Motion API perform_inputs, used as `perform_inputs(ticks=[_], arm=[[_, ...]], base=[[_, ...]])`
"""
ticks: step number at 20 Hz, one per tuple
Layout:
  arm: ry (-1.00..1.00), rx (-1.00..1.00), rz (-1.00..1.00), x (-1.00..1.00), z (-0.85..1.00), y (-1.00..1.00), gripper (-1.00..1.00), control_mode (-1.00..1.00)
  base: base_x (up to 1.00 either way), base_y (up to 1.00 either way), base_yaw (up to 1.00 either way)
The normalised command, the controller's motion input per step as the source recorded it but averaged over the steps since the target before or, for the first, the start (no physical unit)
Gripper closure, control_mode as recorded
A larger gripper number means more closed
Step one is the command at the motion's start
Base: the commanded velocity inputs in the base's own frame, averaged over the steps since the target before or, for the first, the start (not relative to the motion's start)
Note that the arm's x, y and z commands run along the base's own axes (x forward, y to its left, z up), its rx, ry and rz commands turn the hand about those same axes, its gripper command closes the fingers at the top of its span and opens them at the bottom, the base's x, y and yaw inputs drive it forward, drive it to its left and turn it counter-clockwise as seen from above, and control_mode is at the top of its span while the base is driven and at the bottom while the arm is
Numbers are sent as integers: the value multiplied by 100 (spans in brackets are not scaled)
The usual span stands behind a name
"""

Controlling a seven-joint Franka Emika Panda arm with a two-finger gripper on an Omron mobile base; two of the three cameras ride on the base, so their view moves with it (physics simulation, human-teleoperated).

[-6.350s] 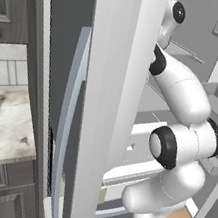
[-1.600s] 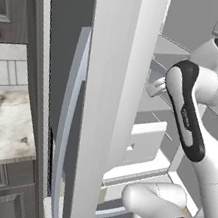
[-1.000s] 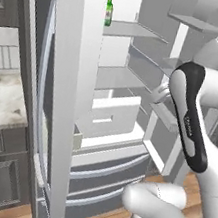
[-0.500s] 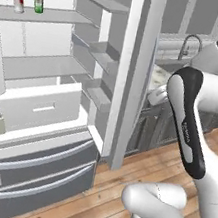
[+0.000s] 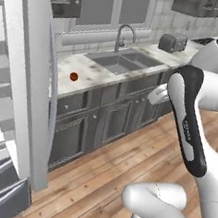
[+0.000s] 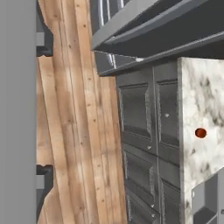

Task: Place the beer and liquor on the top shelf of the fridge to keep them out of children's reach, and place the tomato on lower shelves for easy access.

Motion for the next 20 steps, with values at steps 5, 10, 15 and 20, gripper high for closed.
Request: perform_inputs(ticks=[5, 10, 15, 20], arm=[[0, 0, 0, 0, 0, 0, -100, 100], [0, 0, 0, 0, 0, 0, -100, 100], [0, 0, 0, 0, 0, 0, -100, 100], [0, 0, 0, 0, 0, 0, -100, 100]], base=[[72, -44, -8], [93, -8, 3], [99, 0, 22], [93, 0, 36]])
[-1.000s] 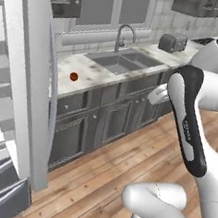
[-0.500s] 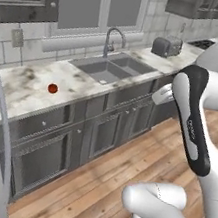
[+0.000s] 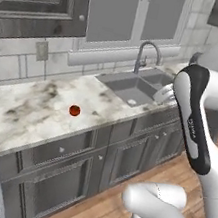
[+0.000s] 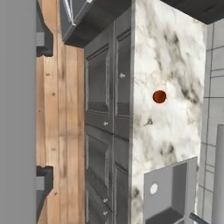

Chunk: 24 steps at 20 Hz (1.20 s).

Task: Place the beer and liquor on the top shelf of the fridge to keep them out of children's reach, and place the tomato on lower shelves for easy access.

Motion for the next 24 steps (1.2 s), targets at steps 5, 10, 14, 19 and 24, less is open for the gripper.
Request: perform_inputs(ticks=[5, 10, 14, 19, 24], arm=[[0, 0, 0, 0, 0, 0, -100, 100], [0, 0, 0, 0, 0, 0, -100, 100], [0, 0, 0, 0, 0, 0, -100, 100], [0, 0, 0, 0, 0, 0, -100, 100], [0, 0, 0, 0, 0, 0, -100, 100]], base=[[64, 1, 44], [24, 0, 46], [19, 0, 42], [37, 0, 34], [49, -1, 27]])
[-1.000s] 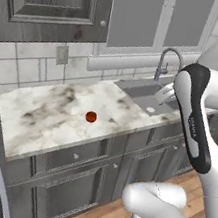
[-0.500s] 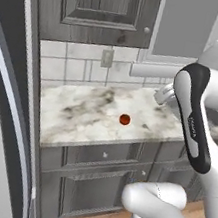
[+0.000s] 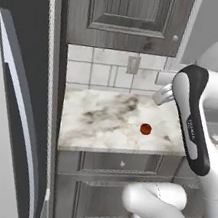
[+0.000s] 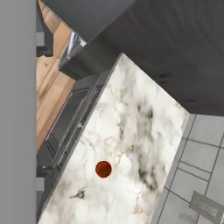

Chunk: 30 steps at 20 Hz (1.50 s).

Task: Place the beer and liquor on the top shelf of the fridge to keep them out of children's reach, and place the tomato on lower shelves for easy access.

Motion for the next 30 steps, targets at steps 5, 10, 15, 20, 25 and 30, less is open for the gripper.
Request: perform_inputs(ticks=[5, 10, 15, 20, 25, 30], arm=[[0, 0, 0, 0, 0, 0, -100, 100], [0, 0, 0, 0, 0, 0, -100, 100], [7, 0, 0, 6, -48, -34, -100, -100], [9, 0, -9, 5, -57, -65, -100, -100], [13, 0, -22, 19, -57, -52, -100, -100], [11, 0, -31, 14, -53, -33, -100, -100]], base=[[44, -4, 21], [25, -13, 13], [3, -5, 1], [0, 0, 0], [0, 0, 0], [0, 0, 0]])
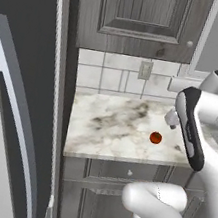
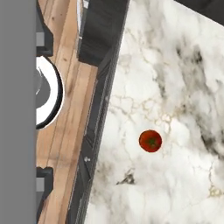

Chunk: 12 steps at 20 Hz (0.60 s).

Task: Place the beer and liquor on the top shelf of the fridge to keep them out of children's reach, and place the tomato on lower shelves for easy access.

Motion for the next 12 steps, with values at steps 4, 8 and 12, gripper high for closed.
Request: perform_inputs(ticks=[4, 8, 12], arm=[[2, 0, -29, 7, -52, -35, -100, -100], [0, 0, -23, 14, -43, -26, -100, -100], [0, 0, -11, 19, -19, 0, -100, -100]], base=[[0, 0, 0], [0, 0, 0], [0, 0, 0]])
